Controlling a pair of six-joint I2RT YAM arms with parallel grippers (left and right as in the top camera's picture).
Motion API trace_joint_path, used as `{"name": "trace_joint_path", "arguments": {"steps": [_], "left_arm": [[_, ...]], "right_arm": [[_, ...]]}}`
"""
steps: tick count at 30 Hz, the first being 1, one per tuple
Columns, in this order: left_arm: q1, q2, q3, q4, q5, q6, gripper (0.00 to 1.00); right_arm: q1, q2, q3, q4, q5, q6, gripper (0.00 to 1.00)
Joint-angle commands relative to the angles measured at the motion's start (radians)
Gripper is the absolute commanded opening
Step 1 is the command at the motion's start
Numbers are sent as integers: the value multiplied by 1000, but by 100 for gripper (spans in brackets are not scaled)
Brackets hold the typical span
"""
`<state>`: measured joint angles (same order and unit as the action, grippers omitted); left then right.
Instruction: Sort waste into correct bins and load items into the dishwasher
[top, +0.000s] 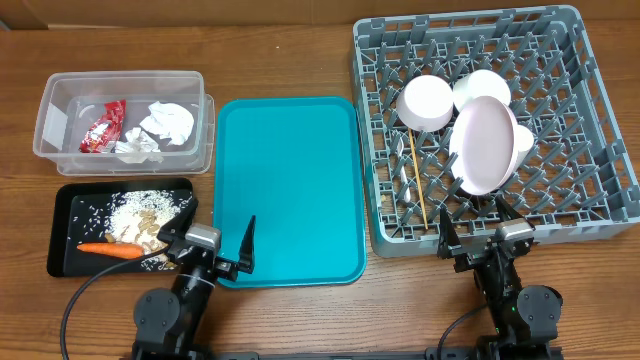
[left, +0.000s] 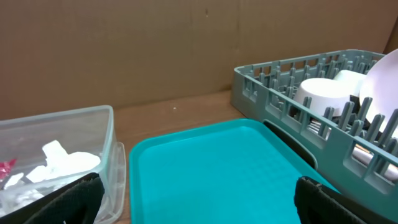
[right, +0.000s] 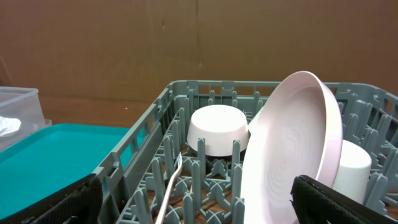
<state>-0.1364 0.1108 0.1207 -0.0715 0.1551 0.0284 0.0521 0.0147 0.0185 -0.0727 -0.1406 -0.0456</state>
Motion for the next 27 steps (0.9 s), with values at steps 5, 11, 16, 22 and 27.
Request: {"name": "trace_joint_path", "arguments": {"steps": [5, 11, 16, 22, 27], "left_arm": [[7, -93, -74, 18, -35, -41, 100], [7, -108, -116, -2, -154, -153, 100], [17, -108, -116, -1, -216, -159, 100], [92, -108, -116, -2, -207, -181, 100], [99, -108, -116, -2, -207, -187, 100]], "right_arm": [[-5, -12, -11, 3, 9, -4, 100], [-5, -12, -11, 3, 8, -4, 100], [-5, -12, -11, 3, 9, -4, 100], [-5, -12, -11, 3, 9, -4, 100], [-5, -12, -11, 3, 9, -4, 100]]}}
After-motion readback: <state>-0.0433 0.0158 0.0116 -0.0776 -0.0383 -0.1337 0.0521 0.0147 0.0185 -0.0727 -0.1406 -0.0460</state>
